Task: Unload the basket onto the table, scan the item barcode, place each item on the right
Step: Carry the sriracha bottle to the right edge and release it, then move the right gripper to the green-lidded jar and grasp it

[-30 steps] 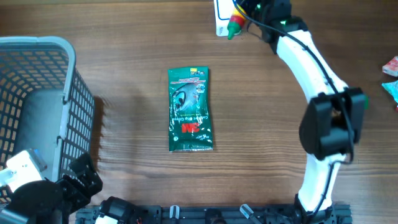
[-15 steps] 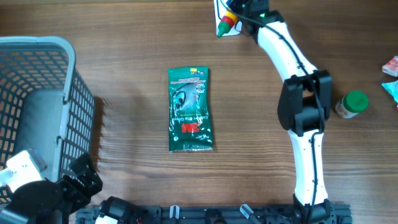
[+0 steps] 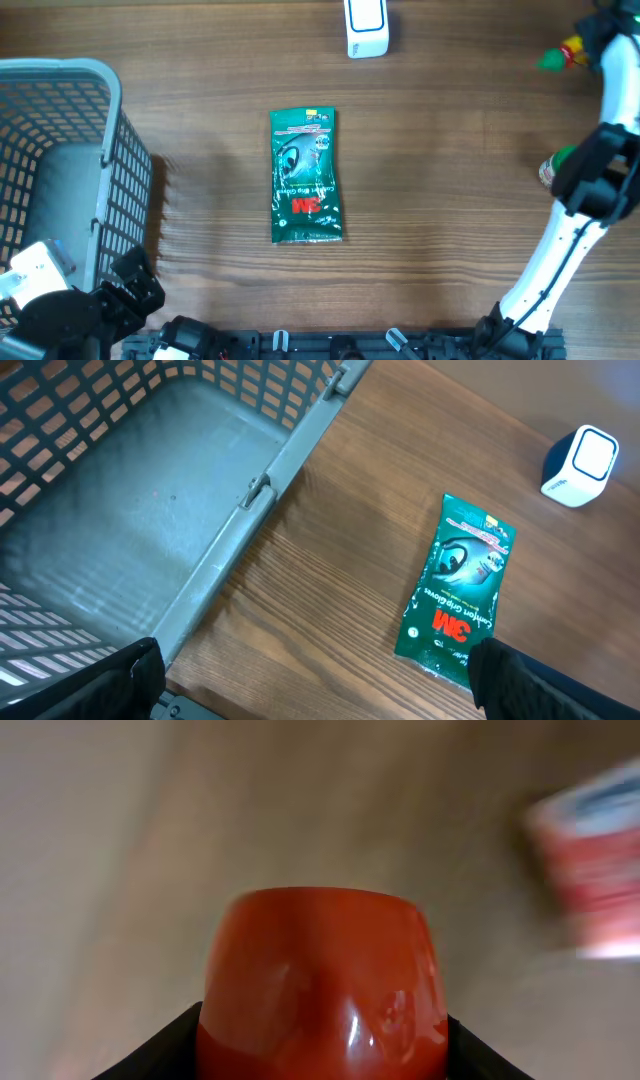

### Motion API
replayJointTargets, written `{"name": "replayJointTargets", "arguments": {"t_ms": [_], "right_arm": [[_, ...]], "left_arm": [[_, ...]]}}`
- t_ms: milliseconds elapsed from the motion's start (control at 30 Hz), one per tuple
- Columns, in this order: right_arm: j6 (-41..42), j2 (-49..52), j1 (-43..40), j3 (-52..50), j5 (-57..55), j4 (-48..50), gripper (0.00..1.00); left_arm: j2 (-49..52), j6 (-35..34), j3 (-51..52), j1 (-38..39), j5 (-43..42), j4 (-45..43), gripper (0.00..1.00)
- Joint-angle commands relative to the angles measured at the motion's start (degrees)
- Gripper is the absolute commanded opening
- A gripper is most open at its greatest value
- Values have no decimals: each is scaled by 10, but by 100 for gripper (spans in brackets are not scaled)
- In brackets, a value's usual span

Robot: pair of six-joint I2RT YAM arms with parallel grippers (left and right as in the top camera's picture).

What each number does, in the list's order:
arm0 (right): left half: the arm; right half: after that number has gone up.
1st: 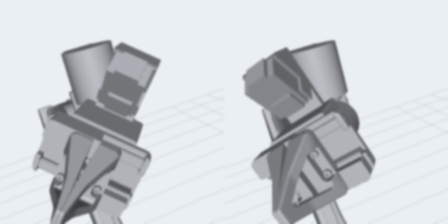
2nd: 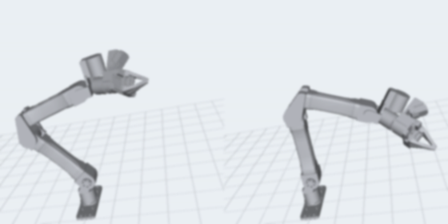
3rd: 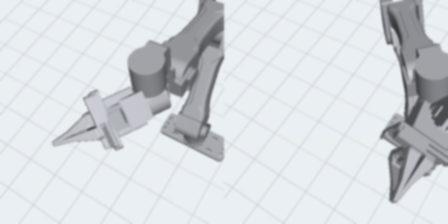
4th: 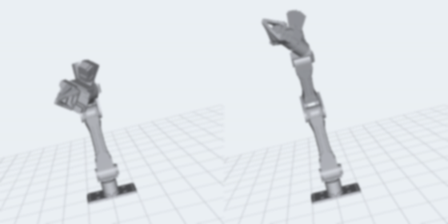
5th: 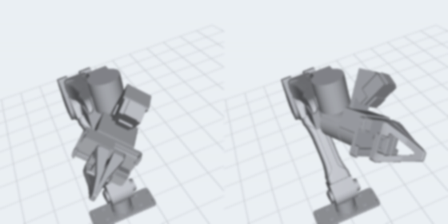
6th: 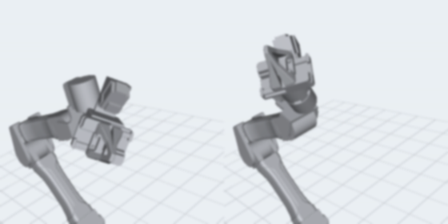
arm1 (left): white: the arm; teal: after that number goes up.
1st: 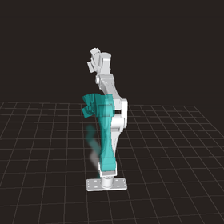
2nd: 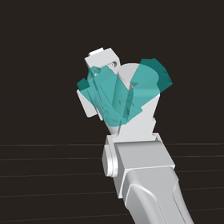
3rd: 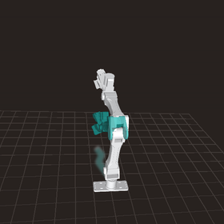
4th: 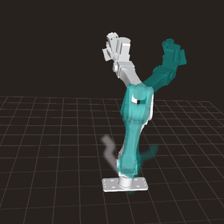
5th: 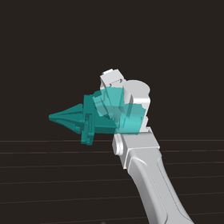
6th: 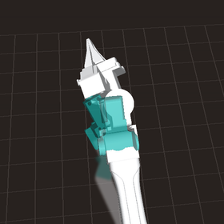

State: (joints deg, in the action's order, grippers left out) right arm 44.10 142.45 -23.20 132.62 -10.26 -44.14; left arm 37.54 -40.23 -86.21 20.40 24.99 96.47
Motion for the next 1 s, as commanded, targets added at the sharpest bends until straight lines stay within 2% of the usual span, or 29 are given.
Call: {"name": "replayJointTargets", "arguments": {"t_ms": [0,33,200,233,400,533,633,700,833,967], "right_arm": [[-37,6,-43,-28,-64,-37,38],[-37,7,-60,-28,-64,-53,40],[-43,3,-123,-21,-62,-109,93],[-47,-6,-133,-15,-62,-122,99],[-49,-109,-147,-4,-57,-185,100],[0,-190,-127,-4,31,-269,100],[15,-214,-94,-5,123,-393,100],[15,-211,-61,-28,122,-468,100],[11,-210,-3,-129,77,-420,100],[36,-210,15,-247,64,-364,100]], "left_arm": [[0,-7,-1,-2,3,0,100],[0,-7,-1,-2,3,0,100],[0,-7,-1,-2,3,0,100],[0,-7,-1,-2,3,0,100],[0,-7,-1,-2,3,0,100],[0,-7,-1,-2,3,0,100],[0,-7,-1,-2,3,0,100],[0,-7,-1,-2,3,0,100],[0,-7,-1,-2,3,0,100],[0,-7,-1,-2,3,0,100]]}}
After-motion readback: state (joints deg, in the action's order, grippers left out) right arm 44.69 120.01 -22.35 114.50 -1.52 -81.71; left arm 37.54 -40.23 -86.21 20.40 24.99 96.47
